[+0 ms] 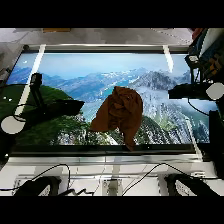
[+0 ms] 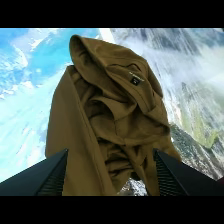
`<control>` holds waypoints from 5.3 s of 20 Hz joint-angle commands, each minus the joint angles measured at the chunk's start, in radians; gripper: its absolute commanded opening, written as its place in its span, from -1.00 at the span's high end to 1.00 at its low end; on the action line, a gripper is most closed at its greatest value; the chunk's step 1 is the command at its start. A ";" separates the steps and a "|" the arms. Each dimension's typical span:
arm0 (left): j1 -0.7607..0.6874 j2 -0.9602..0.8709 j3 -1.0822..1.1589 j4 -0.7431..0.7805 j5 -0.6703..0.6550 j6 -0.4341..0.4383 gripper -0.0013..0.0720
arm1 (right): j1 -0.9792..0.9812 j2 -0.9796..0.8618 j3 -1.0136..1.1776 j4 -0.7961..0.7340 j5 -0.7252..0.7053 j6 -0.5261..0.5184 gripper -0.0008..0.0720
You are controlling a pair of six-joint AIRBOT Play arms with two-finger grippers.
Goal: Fold the clothes and pants, and hang the long-sleeved shirts on hangers.
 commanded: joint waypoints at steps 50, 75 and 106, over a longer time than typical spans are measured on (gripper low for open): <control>-0.013 -0.032 -0.003 0.000 -0.082 0.000 -0.69 | 0.029 -0.062 0.177 -0.177 -0.037 0.211 0.95; -0.515 -0.692 0.000 -0.323 -0.092 0.001 -0.31 | -0.228 0.034 0.167 -0.170 0.262 0.173 0.95; -0.609 -0.810 0.162 -0.316 -0.027 0.001 0.91 | -0.228 0.034 0.167 -0.156 0.222 0.173 0.95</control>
